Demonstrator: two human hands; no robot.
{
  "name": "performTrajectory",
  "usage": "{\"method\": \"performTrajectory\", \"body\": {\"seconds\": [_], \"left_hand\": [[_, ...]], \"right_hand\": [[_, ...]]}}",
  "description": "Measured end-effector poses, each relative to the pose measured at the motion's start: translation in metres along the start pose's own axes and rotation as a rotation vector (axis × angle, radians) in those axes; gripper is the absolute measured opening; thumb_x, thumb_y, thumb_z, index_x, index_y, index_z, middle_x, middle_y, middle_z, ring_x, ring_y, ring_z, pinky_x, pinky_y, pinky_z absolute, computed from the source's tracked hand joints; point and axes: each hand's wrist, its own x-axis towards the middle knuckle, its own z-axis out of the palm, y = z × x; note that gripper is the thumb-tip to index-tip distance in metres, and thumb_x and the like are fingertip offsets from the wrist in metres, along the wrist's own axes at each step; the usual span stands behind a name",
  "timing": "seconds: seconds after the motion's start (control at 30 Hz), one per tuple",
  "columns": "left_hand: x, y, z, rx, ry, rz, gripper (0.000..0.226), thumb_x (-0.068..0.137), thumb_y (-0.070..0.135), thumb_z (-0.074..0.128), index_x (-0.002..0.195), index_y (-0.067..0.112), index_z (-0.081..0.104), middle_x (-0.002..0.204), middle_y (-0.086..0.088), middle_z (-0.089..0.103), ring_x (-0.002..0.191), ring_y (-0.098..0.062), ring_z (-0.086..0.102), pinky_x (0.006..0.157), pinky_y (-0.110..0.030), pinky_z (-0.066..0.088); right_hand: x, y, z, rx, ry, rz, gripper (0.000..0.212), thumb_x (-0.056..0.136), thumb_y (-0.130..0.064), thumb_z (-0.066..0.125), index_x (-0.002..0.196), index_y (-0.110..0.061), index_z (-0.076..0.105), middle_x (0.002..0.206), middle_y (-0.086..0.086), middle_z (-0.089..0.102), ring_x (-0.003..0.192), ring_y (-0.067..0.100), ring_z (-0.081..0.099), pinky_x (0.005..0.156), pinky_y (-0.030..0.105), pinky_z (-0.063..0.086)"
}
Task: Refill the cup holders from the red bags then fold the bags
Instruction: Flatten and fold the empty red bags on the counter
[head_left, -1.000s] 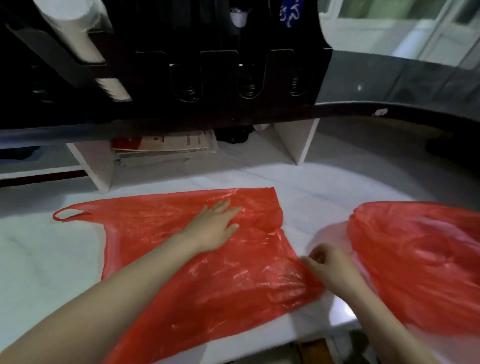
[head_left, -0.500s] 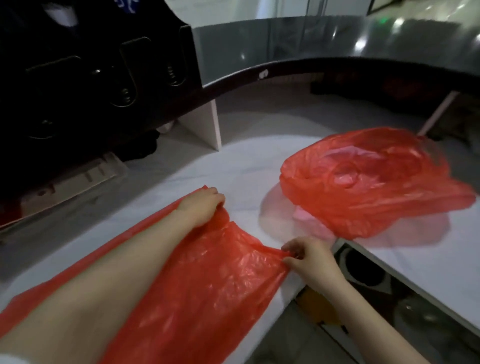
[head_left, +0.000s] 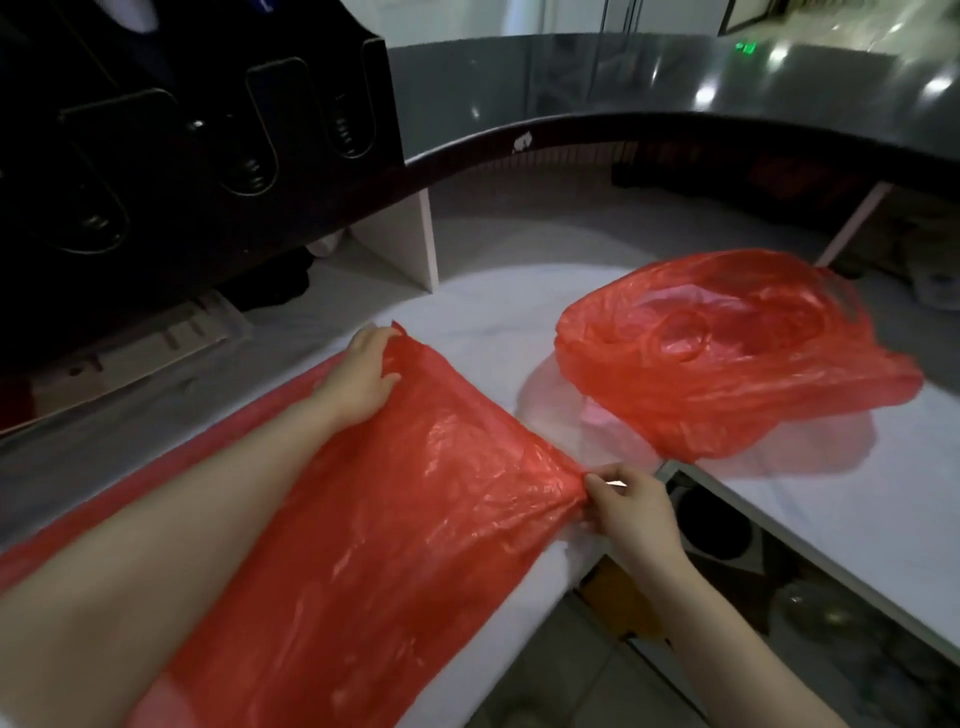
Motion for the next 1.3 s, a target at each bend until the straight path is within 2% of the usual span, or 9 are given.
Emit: {"method": "performTrajectory", "body": {"seconds": [0.07, 0.17, 0.3, 0.6, 0.8, 0.9, 0.97, 1.1, 1.3], "left_hand": [[-0.013, 0.010, -0.005, -0.017, 0.004, 0.015, 0.054, 0.091, 0.015, 0.059, 0.140, 0.014, 0.037, 0.154, -0.013, 0.023, 0.143, -0.024, 0.021, 0.115, -0.039, 0.023], [-0.046, 0.024, -0.006, -0.003, -0.010, 0.064, 0.046, 0.093, 0.023, 0.057, 0.136, 0.011, 0.046, 0.144, -0.008, 0.042, 0.134, -0.022, 0.039, 0.108, -0.026, 0.026], [-0.099, 0.032, 0.001, 0.033, -0.142, -0.006, 0.050, 0.097, 0.036, 0.049, 0.142, 0.017, 0.040, 0.147, -0.005, 0.041, 0.135, -0.019, 0.038, 0.112, -0.031, 0.028], [-0.225, 0.012, 0.003, 0.069, 0.116, -0.304, 0.059, 0.093, 0.043, 0.049, 0.146, 0.025, 0.031, 0.153, -0.002, 0.032, 0.144, -0.017, 0.021, 0.117, -0.034, 0.010], [-0.315, -0.002, 0.012, 0.159, 0.242, -0.559, 0.087, 0.076, 0.077, 0.042, 0.143, 0.022, 0.038, 0.147, -0.005, 0.042, 0.140, -0.026, 0.032, 0.114, -0.046, 0.016], [-0.354, -0.010, 0.023, 0.194, 0.233, -0.713, 0.092, 0.066, 0.073, 0.060, 0.140, 0.022, 0.042, 0.137, -0.004, 0.052, 0.124, -0.029, 0.049, 0.103, -0.049, 0.033], [-0.375, -0.015, 0.032, 0.191, 0.254, -0.808, 0.075, 0.069, 0.054, 0.074, 0.133, 0.023, 0.050, 0.120, -0.002, 0.062, 0.107, -0.027, 0.059, 0.088, -0.041, 0.045], [-0.403, -0.019, 0.039, 0.189, 0.320, -0.934, 0.017, 0.081, 0.030, 0.063, 0.097, 0.035, 0.062, 0.094, 0.005, 0.068, 0.081, -0.023, 0.062, 0.066, -0.032, 0.043], [-0.444, -0.020, 0.032, 0.093, 0.251, -1.068, 0.015, 0.086, 0.028, 0.056, 0.098, 0.038, 0.057, 0.098, -0.001, 0.068, 0.078, -0.021, 0.055, 0.064, -0.030, 0.038]], "right_hand": [[0.005, -0.003, 0.002, 0.024, 0.013, 0.012, 0.012, 0.094, -0.014, 0.057, 0.089, -0.006, 0.064, 0.058, 0.002, 0.066, 0.049, 0.013, 0.065, 0.050, 0.027, 0.053], [0.009, -0.007, 0.009, 0.035, -0.011, 0.034, 0.013, 0.097, -0.016, 0.052, 0.093, -0.007, 0.059, 0.071, 0.008, 0.068, 0.056, 0.016, 0.068, 0.058, 0.032, 0.057], [0.014, -0.014, 0.013, -0.143, -0.048, -0.119, 0.016, 0.097, -0.026, 0.052, 0.105, -0.013, 0.058, 0.095, 0.004, 0.067, 0.078, 0.010, 0.065, 0.071, 0.032, 0.056], [0.027, -0.017, 0.001, -0.681, -0.351, -0.669, 0.090, 0.069, -0.054, 0.076, 0.143, -0.034, 0.030, 0.151, -0.004, 0.027, 0.138, 0.020, 0.026, 0.110, 0.049, 0.032], [0.042, -0.011, 0.005, -0.709, -0.453, -0.795, 0.065, 0.079, -0.026, 0.075, 0.136, -0.027, 0.044, 0.143, -0.002, 0.040, 0.128, 0.019, 0.043, 0.105, 0.043, 0.041], [0.048, -0.010, 0.006, -0.623, -0.415, -0.794, 0.047, 0.083, -0.011, 0.068, 0.127, -0.020, 0.053, 0.132, 0.002, 0.051, 0.117, 0.020, 0.051, 0.098, 0.034, 0.041], [0.049, -0.011, 0.008, -0.580, -0.383, -0.774, 0.037, 0.085, -0.008, 0.063, 0.121, -0.016, 0.057, 0.123, 0.005, 0.057, 0.109, 0.021, 0.054, 0.091, 0.029, 0.039], [0.056, -0.018, 0.010, -0.521, -0.383, -0.817, 0.027, 0.088, -0.005, 0.056, 0.114, -0.013, 0.061, 0.112, 0.008, 0.064, 0.097, 0.019, 0.057, 0.082, 0.032, 0.041], [0.053, -0.010, 0.001, -0.786, -0.394, -0.857, 0.037, 0.087, 0.000, 0.050, 0.121, -0.009, 0.060, 0.119, 0.018, 0.061, 0.109, 0.035, 0.055, 0.091, 0.042, 0.042]]}}
